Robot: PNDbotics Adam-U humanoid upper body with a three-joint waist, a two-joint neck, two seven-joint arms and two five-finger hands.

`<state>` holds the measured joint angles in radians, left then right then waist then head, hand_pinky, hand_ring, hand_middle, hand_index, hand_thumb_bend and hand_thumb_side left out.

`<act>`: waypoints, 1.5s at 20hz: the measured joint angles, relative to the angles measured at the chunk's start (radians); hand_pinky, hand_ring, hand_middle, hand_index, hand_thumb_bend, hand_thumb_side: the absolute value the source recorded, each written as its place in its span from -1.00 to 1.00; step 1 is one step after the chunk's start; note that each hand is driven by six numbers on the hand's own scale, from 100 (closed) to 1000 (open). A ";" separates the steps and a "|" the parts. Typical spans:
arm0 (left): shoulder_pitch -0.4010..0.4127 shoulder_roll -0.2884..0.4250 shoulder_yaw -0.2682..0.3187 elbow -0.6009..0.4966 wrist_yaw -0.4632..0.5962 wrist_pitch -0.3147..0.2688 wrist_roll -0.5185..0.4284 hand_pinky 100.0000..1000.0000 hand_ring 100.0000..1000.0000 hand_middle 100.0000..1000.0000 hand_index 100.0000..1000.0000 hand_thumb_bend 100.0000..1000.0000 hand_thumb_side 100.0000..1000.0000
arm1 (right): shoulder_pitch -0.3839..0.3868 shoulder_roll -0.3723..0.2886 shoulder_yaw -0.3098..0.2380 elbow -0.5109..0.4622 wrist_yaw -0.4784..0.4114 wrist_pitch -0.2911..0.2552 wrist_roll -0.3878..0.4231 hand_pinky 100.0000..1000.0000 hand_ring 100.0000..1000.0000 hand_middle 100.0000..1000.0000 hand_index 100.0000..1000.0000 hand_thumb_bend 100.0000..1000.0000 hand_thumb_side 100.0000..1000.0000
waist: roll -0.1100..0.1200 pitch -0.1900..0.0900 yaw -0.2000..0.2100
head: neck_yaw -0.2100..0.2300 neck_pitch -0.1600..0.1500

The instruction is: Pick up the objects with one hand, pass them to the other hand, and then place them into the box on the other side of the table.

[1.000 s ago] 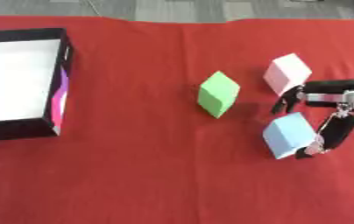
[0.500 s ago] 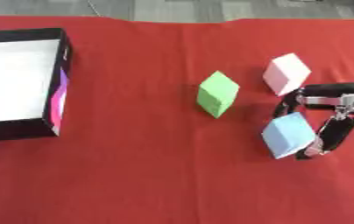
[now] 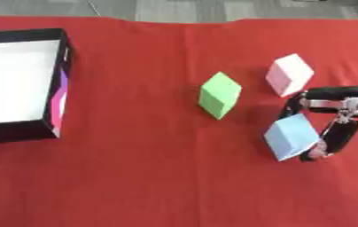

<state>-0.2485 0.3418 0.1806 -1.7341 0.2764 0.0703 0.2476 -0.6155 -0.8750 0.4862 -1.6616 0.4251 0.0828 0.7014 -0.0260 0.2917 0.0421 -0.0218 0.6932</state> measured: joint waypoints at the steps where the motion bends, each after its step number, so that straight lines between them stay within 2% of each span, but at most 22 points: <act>1: 0.000 0.000 0.000 0.000 0.000 0.000 0.000 0.39 1.00 0.36 0.20 -0.72 0.71 | 0.000 0.000 0.000 0.002 -0.001 0.002 -0.006 0.76 0.48 0.38 0.43 -0.09 -0.98 | 0.000 0.000 0.000 | 0.000 0.000; 9: 0.000 0.000 0.000 0.000 0.000 0.001 0.000 0.39 1.00 0.36 0.20 -0.73 0.71 | 0.000 0.007 0.001 0.004 -0.023 0.023 -0.060 0.73 0.43 0.25 0.29 -0.20 -1.00 | 0.000 0.000 0.000 | -0.003 0.000; 17: 0.000 0.000 0.000 0.000 0.000 0.001 0.000 0.39 1.00 0.37 0.20 -0.73 0.72 | 0.001 0.007 0.001 0.004 -0.051 0.036 -0.100 0.67 0.32 0.01 0.03 -0.30 -1.00 | 0.000 0.000 0.000 | -0.003 0.003; 20: 0.000 0.000 0.000 0.000 0.000 0.001 0.001 0.39 1.00 0.37 0.20 -0.73 0.72 | 0.005 0.007 -0.014 -0.004 -0.073 0.047 -0.129 0.64 0.30 -0.03 -0.01 -0.38 -1.00 | 0.000 0.000 0.000 | -0.003 0.008; 22: 0.000 0.000 0.000 0.000 0.000 0.001 0.001 0.39 1.00 0.37 0.20 -0.73 0.72 | 0.005 0.007 -0.030 -0.019 -0.098 0.059 -0.148 0.63 0.30 -0.04 -0.02 -0.42 -1.00 | 0.000 0.000 -0.002 | -0.002 0.008; 23: 0.000 0.000 0.000 0.000 0.000 0.001 0.001 0.39 1.00 0.37 0.20 -0.74 0.72 | 0.005 0.007 -0.038 -0.027 -0.114 0.066 -0.155 0.60 0.30 -0.05 -0.02 -0.52 -1.00 | 0.000 0.000 -0.003 | -0.001 0.008; 24: 0.000 0.000 0.000 0.000 0.000 0.001 0.001 0.39 1.00 0.37 0.20 -0.74 0.72 | 0.004 0.007 -0.047 -0.036 -0.133 0.074 -0.161 0.59 0.30 -0.05 -0.03 -0.48 -1.00 | 0.000 0.000 -0.003 | 0.001 0.008; 25: 0.000 0.000 0.000 0.000 0.000 0.001 0.001 0.39 1.00 0.37 0.20 -0.74 0.72 | 0.002 0.007 -0.055 -0.045 -0.153 0.083 -0.166 0.58 0.29 -0.05 -0.03 -0.63 -1.00 | 0.000 0.000 -0.004 | 0.002 0.008; 26: -0.001 0.000 0.000 0.000 -0.001 0.001 0.001 0.39 1.00 0.37 0.20 -0.74 0.71 | -0.002 0.007 -0.062 -0.053 -0.176 0.092 -0.169 0.56 0.29 -0.06 -0.03 -0.53 -1.00 | 0.000 0.000 -0.004 | 0.004 0.008; 30: -0.005 0.000 0.000 0.000 -0.003 0.001 0.001 0.39 1.00 0.37 0.20 -0.73 0.71 | -0.011 0.008 -0.093 -0.091 -0.274 0.133 -0.184 0.52 0.29 -0.06 -0.03 -0.61 -1.00 | 0.000 0.000 -0.006 | 0.015 0.008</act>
<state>-0.2536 0.3418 0.1805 -1.7341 0.2733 0.0711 0.2483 -0.6262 -0.8668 0.3931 -1.7524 0.1514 0.2157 0.5171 -0.0260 0.2917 0.0359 -0.0069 0.7014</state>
